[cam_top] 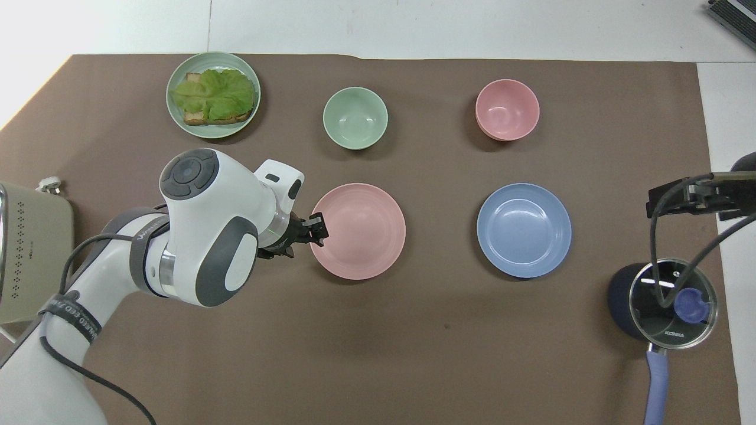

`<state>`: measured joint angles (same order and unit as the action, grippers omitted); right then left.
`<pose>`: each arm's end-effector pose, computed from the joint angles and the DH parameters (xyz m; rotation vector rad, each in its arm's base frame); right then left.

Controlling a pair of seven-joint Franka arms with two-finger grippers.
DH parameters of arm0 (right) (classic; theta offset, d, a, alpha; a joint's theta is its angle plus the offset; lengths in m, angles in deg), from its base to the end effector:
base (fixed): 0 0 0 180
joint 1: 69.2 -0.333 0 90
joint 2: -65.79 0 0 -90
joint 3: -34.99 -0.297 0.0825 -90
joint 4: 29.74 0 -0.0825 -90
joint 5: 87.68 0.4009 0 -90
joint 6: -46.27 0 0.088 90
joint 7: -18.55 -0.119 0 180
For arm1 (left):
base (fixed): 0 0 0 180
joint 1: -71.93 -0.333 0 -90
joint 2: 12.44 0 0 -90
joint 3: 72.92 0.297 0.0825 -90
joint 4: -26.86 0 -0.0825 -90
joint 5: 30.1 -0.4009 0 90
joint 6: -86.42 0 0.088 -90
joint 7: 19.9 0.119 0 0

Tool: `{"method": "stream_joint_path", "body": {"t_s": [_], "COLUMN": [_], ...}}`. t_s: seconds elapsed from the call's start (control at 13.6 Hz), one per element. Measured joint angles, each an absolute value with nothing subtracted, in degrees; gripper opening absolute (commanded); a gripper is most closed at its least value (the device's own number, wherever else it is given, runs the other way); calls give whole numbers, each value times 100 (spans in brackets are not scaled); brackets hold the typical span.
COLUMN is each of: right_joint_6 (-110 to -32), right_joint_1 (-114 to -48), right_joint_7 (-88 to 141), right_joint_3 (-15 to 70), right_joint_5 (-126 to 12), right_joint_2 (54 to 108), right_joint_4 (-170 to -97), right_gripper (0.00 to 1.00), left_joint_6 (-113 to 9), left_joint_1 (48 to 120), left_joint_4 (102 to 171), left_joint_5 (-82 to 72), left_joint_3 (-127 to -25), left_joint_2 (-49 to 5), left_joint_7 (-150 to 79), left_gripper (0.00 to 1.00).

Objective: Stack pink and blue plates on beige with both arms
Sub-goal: 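Open the left gripper and withdraw it to rest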

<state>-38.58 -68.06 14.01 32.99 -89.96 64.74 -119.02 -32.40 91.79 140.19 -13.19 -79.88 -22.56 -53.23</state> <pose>0.5560 0.0035 0.6024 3.0955 -0.1032 -0.0884 0.5216 -0.2825 0.3364 2.9031 0.3917 -0.3048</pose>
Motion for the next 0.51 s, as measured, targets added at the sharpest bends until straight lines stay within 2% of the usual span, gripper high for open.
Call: {"method": "stream_joint_path", "body": {"t_s": [0.22,0.51], "right_joint_6": [-3858,-3909], "right_joint_1": [-6805,-6806], "right_joint_7": [1401,1401], "right_joint_3": [3299,3299], "right_joint_5": [-8996,-8996], "right_joint_2": [6474,6474], "right_joint_4": [-11902,-11902], "right_gripper": [100,100], "left_joint_6": [-2683,-1719], "left_joint_1": [8726,7860], "left_joint_4": [13878,13153], "left_joint_5": [-1449,-2289], "left_joint_3": [-7885,-7838], "left_joint_2": [-2158,-1706], "left_joint_7": [-5297,-4648], "left_gripper": [100,100]}}
